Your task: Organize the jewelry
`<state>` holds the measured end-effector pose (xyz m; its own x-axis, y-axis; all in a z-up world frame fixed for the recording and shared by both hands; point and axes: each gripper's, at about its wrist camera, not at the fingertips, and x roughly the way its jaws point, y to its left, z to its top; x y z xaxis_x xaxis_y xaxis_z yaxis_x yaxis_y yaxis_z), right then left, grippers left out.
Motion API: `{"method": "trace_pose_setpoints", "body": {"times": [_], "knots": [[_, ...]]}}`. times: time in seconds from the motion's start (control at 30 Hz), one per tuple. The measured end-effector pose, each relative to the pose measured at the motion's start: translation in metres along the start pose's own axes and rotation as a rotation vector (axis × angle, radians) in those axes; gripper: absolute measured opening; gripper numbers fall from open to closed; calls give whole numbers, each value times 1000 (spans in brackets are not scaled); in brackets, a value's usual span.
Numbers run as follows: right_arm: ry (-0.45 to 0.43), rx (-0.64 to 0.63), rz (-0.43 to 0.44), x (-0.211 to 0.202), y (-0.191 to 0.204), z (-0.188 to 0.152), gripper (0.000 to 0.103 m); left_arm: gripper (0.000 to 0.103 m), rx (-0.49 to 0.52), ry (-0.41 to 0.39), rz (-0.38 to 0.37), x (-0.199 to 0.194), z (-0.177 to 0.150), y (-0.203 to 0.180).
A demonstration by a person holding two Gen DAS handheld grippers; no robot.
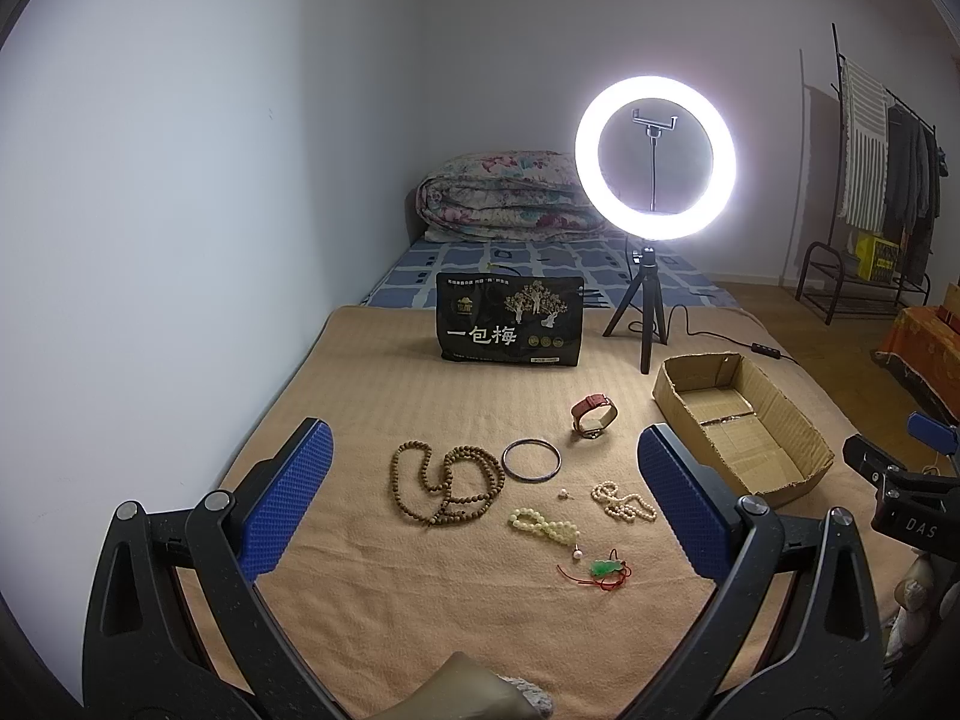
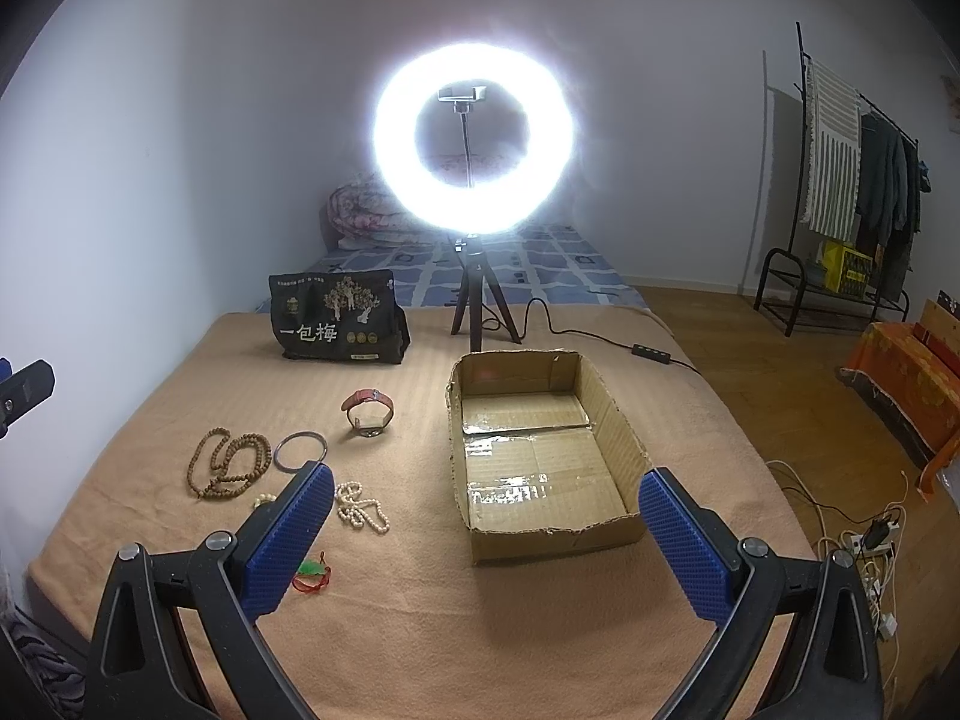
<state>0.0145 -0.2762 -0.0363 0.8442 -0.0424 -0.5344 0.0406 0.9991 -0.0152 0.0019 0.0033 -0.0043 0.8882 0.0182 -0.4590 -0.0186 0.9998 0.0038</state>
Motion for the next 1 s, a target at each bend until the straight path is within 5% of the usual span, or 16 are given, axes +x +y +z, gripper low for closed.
{"method": "trace_pose_setpoints", "body": {"times": [0.63, 1.0], "knots": [[11, 2, 7, 5, 0, -1, 103, 103, 3, 20, 2, 7, -1, 0], [12, -19, 9, 22, 7, -5, 103, 103, -13, 102, 57, 39, -3, 18]]}}
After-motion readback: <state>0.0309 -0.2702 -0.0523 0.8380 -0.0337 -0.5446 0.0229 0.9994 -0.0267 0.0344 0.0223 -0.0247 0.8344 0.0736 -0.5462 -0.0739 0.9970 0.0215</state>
